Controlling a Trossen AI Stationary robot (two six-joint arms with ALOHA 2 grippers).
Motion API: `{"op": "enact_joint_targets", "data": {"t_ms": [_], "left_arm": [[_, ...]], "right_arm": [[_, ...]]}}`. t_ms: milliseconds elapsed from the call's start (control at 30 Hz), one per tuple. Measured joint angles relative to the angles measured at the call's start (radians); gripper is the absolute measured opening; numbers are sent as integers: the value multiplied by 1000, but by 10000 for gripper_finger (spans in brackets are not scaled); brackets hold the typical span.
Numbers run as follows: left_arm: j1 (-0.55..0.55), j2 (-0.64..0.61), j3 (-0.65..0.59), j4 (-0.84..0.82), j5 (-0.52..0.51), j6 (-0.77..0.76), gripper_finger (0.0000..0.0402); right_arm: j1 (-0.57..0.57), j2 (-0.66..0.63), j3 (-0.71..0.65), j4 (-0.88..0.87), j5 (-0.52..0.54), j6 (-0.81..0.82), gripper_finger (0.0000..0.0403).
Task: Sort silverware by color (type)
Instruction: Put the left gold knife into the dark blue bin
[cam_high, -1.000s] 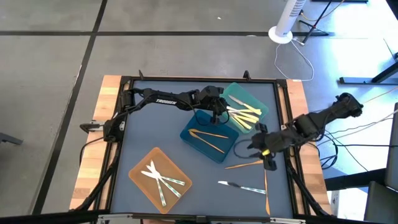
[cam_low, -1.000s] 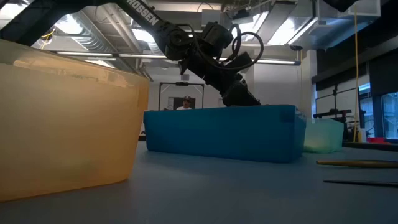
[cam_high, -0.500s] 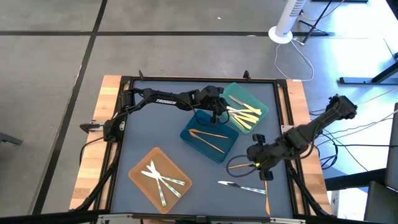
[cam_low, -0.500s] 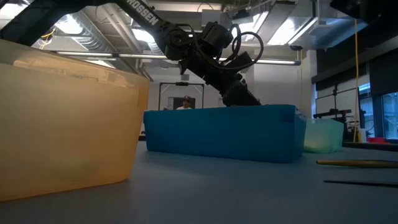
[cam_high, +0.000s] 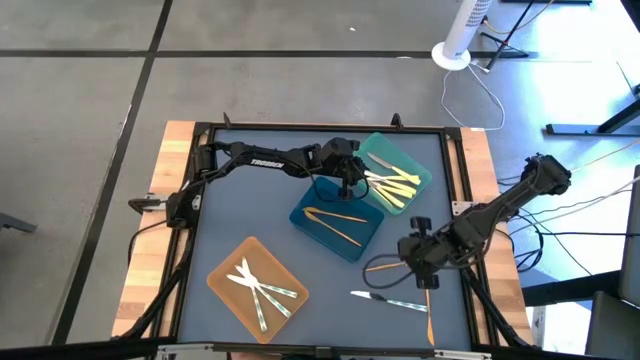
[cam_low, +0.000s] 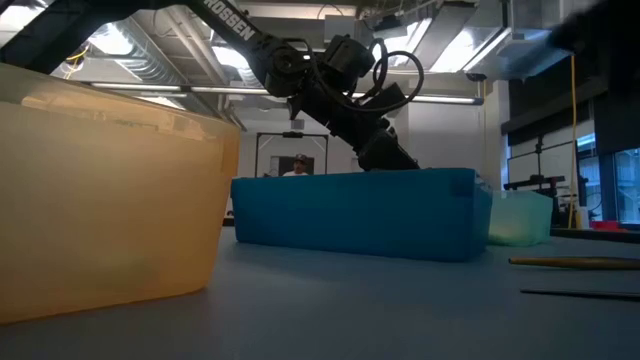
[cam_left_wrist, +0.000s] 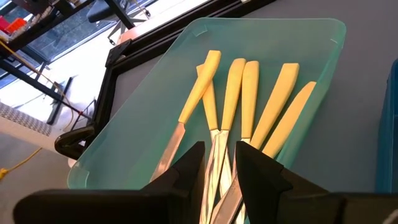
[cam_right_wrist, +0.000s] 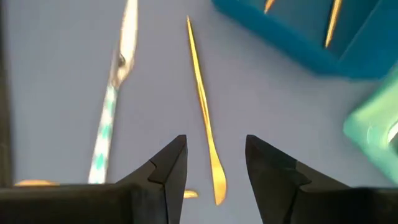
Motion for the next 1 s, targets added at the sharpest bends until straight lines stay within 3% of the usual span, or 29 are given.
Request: {"op": "enact_joint_targets", "data": {"t_ms": [433,1000], "left_arm": [[0,0,0,0,0,0,84],[0,0,0,1,0,0,84]], "right_arm": [[-1,-3,-318,316,-36,25,149],[-1,-3,-450,578,7,19,149]]}}
